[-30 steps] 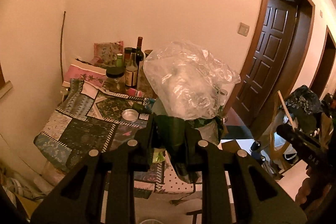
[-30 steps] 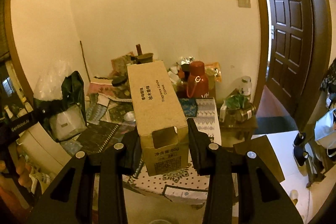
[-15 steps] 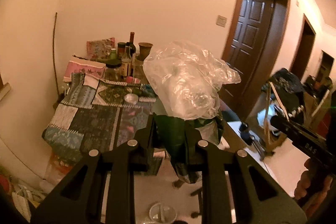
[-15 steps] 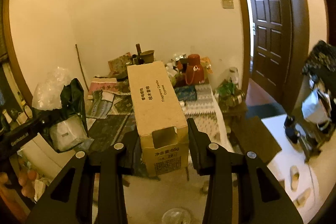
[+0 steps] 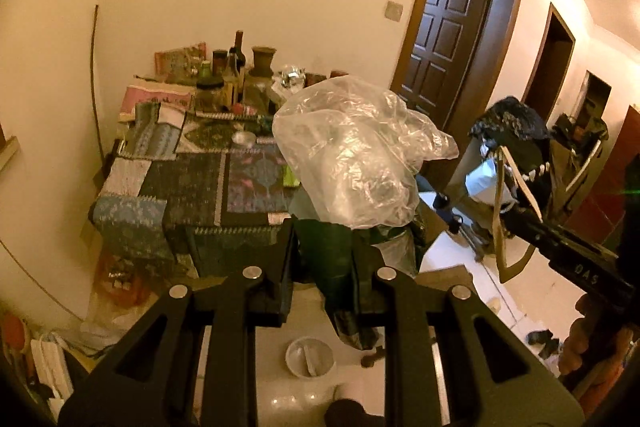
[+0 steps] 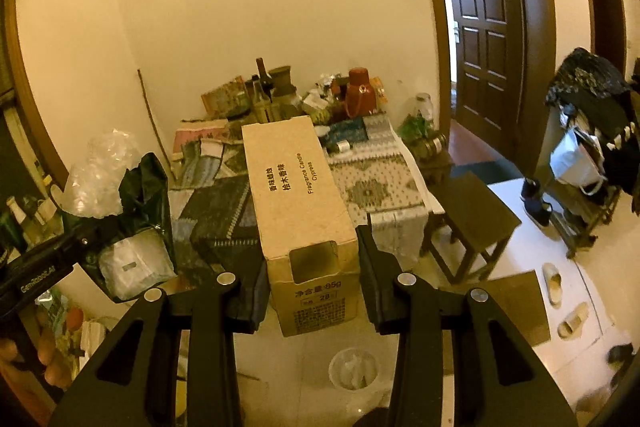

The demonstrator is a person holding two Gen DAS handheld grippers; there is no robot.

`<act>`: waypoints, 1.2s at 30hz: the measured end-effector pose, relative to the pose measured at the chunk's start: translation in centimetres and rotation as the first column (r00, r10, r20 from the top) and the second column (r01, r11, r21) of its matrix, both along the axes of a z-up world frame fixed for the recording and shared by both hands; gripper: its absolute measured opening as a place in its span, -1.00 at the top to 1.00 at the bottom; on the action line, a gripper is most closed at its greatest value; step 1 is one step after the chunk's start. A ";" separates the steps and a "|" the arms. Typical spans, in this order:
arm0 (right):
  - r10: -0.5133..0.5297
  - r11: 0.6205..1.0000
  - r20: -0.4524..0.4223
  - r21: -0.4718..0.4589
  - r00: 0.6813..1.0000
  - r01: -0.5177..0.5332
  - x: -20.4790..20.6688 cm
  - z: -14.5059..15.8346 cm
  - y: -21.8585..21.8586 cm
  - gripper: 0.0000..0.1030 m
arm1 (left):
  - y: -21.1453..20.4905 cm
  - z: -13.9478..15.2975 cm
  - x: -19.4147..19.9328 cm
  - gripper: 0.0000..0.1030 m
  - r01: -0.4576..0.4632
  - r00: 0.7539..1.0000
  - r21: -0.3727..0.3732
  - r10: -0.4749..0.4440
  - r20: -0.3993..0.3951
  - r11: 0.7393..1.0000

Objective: Collect trash
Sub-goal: 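Carry the box and plastic bag in both grippers down toward the white bin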

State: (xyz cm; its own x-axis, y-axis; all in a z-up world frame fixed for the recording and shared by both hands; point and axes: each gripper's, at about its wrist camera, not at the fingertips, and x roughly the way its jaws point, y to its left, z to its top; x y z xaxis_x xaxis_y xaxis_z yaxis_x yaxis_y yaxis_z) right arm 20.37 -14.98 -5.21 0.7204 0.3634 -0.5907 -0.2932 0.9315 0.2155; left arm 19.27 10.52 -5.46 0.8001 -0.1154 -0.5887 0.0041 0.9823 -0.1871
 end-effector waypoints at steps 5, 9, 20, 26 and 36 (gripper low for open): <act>-0.007 1.000 -0.058 -0.013 0.998 0.006 -0.2 -1.7 -0.6 0.31 | -0.7 -2.1 -0.4 0.59 0.004 0.998 -0.015 -0.005 -0.062 1.000; 0.010 1.000 -0.121 -0.024 0.993 -0.013 -0.2 -4.2 -0.9 0.31 | -1.5 -4.8 0.2 0.59 0.009 0.992 -0.018 -0.011 -0.129 1.000; 0.052 0.994 -0.359 -0.067 0.932 -0.081 1.3 -16.4 -1.9 0.31 | -4.8 -17.9 2.9 0.59 -0.009 0.930 -0.039 -0.006 -0.369 0.999; 0.061 0.992 -0.475 -0.068 0.878 -0.106 2.2 -24.6 -2.2 0.31 | -6.7 -27.5 3.1 0.59 -0.012 0.866 -0.030 -0.004 -0.500 0.999; 0.065 0.979 -0.607 -0.116 0.792 -0.170 2.9 -39.2 -1.6 0.31 | -6.4 -42.9 3.7 0.59 -0.051 0.774 -0.018 0.028 -0.632 0.999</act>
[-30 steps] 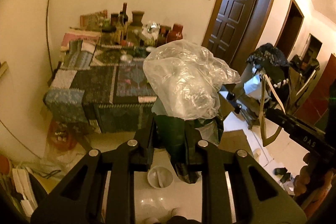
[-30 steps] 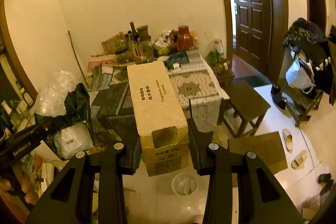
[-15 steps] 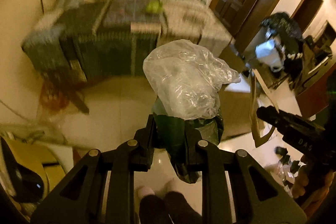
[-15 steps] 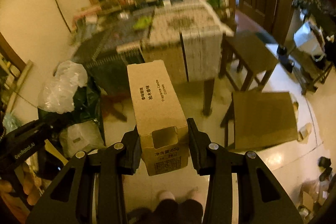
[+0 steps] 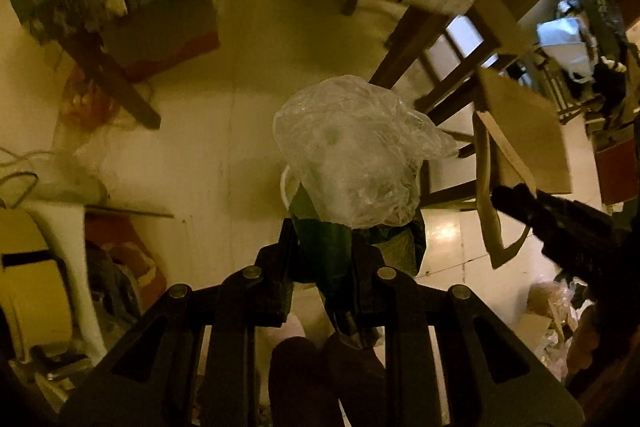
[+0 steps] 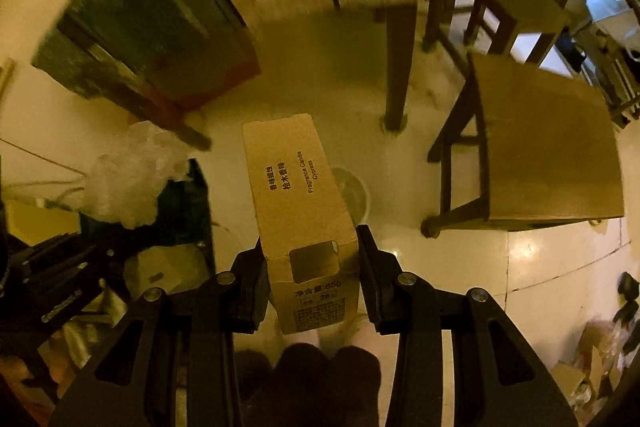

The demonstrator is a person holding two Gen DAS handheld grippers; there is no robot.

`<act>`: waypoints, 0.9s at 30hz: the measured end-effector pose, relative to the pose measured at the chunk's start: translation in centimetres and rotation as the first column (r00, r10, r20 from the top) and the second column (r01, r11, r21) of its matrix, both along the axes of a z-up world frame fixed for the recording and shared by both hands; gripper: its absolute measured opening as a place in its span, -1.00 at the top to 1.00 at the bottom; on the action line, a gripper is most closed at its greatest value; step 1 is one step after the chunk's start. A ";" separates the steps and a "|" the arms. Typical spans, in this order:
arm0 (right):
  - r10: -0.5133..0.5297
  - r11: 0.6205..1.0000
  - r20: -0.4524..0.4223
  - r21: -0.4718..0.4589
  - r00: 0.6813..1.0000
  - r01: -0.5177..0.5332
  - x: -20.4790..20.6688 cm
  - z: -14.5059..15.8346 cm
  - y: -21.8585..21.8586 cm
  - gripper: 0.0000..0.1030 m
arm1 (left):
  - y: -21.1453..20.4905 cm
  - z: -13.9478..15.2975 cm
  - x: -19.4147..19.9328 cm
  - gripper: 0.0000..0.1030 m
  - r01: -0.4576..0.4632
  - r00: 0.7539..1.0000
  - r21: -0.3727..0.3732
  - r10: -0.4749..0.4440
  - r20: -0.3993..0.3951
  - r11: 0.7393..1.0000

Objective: Collect trash
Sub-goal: 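Carry the box and plastic bag in both grippers down toward the white bin, then open the right gripper over the bin while the left gripper releases the bag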

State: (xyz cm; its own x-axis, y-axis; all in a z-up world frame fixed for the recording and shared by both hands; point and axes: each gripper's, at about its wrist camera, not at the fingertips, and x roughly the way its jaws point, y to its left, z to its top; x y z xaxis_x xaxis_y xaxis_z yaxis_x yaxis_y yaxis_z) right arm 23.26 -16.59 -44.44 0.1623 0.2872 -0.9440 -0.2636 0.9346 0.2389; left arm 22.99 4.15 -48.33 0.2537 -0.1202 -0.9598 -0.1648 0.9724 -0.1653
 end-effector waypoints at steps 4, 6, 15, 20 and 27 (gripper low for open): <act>0.018 1.000 -0.014 -0.012 1.000 -0.018 1.6 -4.7 0.7 0.31 | 0.6 -4.9 0.4 0.59 -0.020 0.999 0.013 0.020 -0.038 1.000; 0.026 1.000 -0.018 -0.013 1.000 -0.026 2.6 -6.5 1.2 0.31 | 1.1 -7.0 0.8 0.59 -0.035 0.998 0.013 0.036 -0.053 0.999; 0.069 0.997 -0.009 0.034 0.998 -0.069 5.5 -11.7 3.8 0.29 | 2.5 -12.8 3.7 0.59 -0.085 0.994 0.005 0.085 -0.062 0.996; 0.075 0.993 -0.056 0.091 0.996 -0.070 5.9 -12.9 3.8 -0.06 | 2.1 -14.5 5.0 0.59 -0.086 0.993 -0.010 0.085 -0.084 0.996; 0.086 0.996 -0.036 0.012 0.996 -0.086 5.7 -11.9 2.9 -0.13 | 0.7 -15.7 7.2 0.53 -0.054 0.994 -0.039 0.050 -0.100 0.998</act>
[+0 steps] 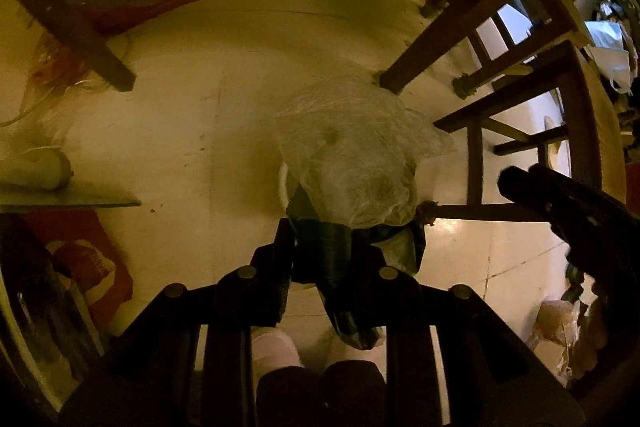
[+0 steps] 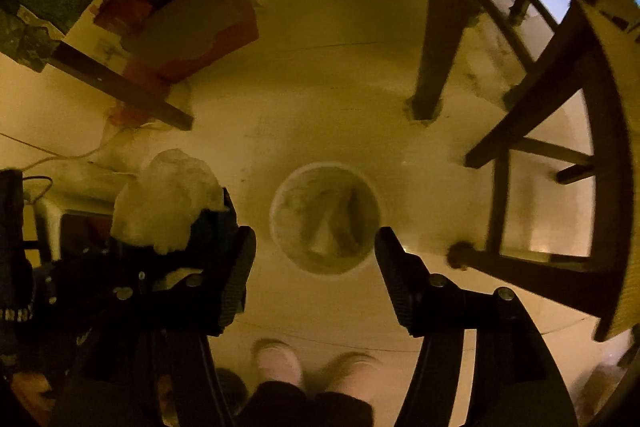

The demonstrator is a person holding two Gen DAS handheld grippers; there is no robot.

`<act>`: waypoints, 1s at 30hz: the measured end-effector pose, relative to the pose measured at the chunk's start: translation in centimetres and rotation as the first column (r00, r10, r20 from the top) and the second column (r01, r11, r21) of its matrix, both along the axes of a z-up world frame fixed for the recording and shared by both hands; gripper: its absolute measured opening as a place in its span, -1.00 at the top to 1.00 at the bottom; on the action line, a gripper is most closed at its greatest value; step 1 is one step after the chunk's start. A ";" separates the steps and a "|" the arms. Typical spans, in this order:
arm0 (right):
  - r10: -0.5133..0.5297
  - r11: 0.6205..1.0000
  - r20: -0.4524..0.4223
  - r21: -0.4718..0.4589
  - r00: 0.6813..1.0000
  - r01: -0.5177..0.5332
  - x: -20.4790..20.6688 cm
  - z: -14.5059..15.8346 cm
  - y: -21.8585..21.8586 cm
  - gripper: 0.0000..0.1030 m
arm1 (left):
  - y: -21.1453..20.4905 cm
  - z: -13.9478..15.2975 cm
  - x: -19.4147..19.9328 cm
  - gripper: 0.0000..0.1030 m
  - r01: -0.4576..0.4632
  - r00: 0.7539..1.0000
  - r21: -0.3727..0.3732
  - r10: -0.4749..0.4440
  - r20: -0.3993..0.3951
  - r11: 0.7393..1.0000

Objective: Collect trash
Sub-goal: 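Open the right gripper over the bin while the left gripper releases the bag, then raise both empty tools and move them back to the table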

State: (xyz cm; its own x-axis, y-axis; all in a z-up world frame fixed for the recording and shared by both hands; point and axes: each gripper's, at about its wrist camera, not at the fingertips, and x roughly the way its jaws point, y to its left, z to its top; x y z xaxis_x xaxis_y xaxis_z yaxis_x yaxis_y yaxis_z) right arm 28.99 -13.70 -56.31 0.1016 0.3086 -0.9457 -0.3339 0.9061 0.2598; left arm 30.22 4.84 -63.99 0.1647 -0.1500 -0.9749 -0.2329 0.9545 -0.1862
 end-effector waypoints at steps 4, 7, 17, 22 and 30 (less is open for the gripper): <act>-0.021 1.000 0.007 -0.001 1.000 0.021 0.5 0.8 -1.1 -0.13 | -0.7 -0.5 1.3 -0.15 0.011 1.000 -0.010 -0.011 -0.013 1.000; -0.039 0.999 0.016 -0.006 0.999 0.039 0.6 1.7 -1.6 -0.13 | -1.2 -0.8 1.9 -0.17 0.018 0.999 0.008 -0.017 -0.036 1.000; -0.043 0.999 0.054 -0.003 0.998 0.044 0.0 7.7 -2.0 -0.13 | -2.2 6.8 0.3 -0.17 0.054 0.998 0.042 -0.055 0.014 0.998; -0.044 0.999 0.089 0.020 0.995 0.042 -0.5 13.0 -2.0 -0.13 | -1.9 13.6 -0.4 -0.17 0.054 0.995 0.061 -0.059 0.078 0.997; -0.053 0.997 0.187 0.060 0.981 0.043 -1.7 23.4 -1.9 -0.13 | -0.3 27.8 -2.7 -0.17 0.019 0.971 0.080 -0.037 0.234 0.997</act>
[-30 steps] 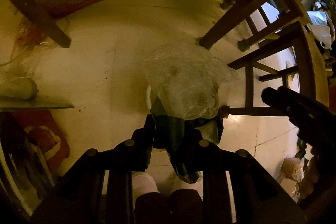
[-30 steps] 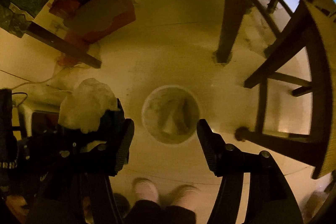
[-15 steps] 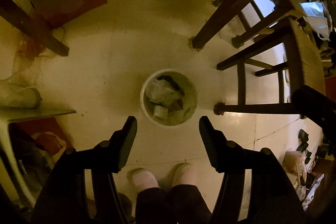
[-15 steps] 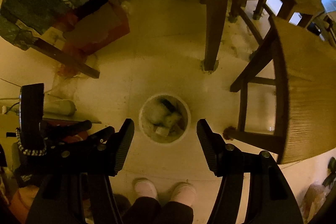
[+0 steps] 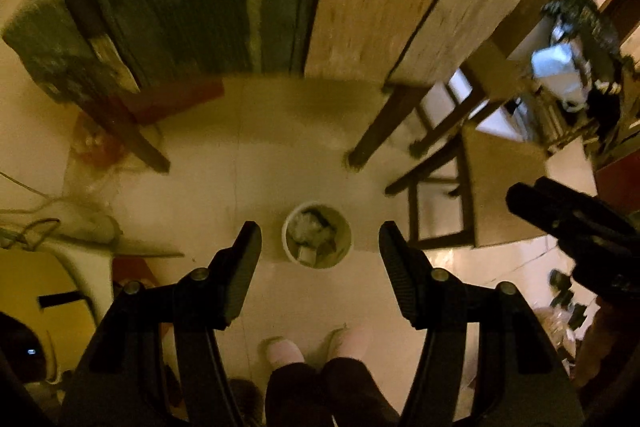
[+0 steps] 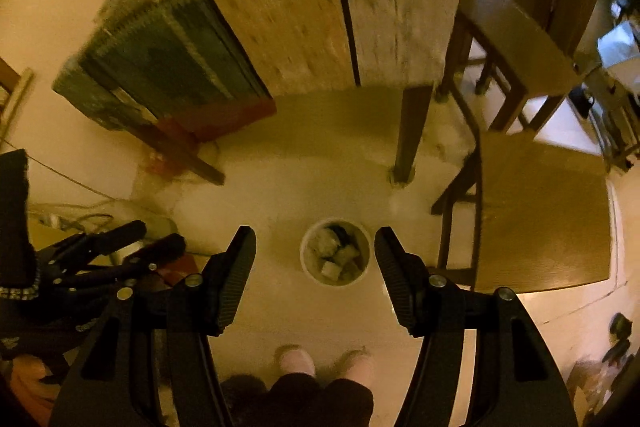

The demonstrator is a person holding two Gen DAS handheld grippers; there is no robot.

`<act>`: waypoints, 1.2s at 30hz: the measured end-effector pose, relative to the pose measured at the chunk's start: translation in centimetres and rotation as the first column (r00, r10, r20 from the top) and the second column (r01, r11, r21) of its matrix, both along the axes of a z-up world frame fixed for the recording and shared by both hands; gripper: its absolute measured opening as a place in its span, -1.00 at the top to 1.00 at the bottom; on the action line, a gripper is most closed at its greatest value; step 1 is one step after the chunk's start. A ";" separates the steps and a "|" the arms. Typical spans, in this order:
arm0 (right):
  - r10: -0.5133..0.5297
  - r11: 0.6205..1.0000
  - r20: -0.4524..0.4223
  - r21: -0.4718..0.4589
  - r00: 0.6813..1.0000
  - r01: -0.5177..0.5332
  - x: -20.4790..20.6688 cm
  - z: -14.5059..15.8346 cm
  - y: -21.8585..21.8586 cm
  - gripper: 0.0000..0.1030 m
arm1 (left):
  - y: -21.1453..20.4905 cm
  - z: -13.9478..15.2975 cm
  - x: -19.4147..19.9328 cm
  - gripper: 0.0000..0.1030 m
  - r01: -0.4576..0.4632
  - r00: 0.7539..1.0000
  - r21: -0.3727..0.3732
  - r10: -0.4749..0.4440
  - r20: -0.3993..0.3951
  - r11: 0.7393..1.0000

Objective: Collect trash
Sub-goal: 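Raise both empty tools and move them back to the table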

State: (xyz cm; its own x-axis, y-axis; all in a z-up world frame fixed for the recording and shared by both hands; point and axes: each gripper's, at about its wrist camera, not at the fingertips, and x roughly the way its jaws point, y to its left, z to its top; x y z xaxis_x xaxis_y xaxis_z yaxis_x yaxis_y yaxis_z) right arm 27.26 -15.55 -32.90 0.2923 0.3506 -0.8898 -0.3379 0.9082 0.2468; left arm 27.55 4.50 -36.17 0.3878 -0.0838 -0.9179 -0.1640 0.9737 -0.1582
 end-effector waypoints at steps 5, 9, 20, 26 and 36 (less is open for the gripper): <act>-0.010 1.000 0.084 0.029 0.996 0.008 -1.4 7.6 0.6 -0.13 | 0.7 8.4 -1.3 -0.17 -0.005 0.993 0.011 0.004 0.118 1.000; -0.018 0.999 0.172 0.032 0.985 0.013 -3.0 13.1 0.8 -0.13 | 1.3 15.0 -2.5 -0.17 -0.003 0.976 0.014 -0.001 0.217 1.000; -0.074 0.996 0.414 0.072 0.907 0.049 -8.3 26.2 1.3 -0.17 | 2.6 28.2 -7.8 -0.17 0.030 0.885 0.053 -0.051 0.463 0.998; -0.115 0.992 0.520 0.108 0.846 0.069 -10.1 30.4 1.4 -0.21 | 3.4 33.3 -10.5 -0.18 0.046 0.810 0.085 -0.087 0.579 0.995; -0.174 0.984 0.643 0.148 0.746 0.102 -10.4 33.6 1.8 -0.85 | 3.9 36.8 -10.8 -0.86 0.025 0.723 0.109 -0.093 0.685 0.994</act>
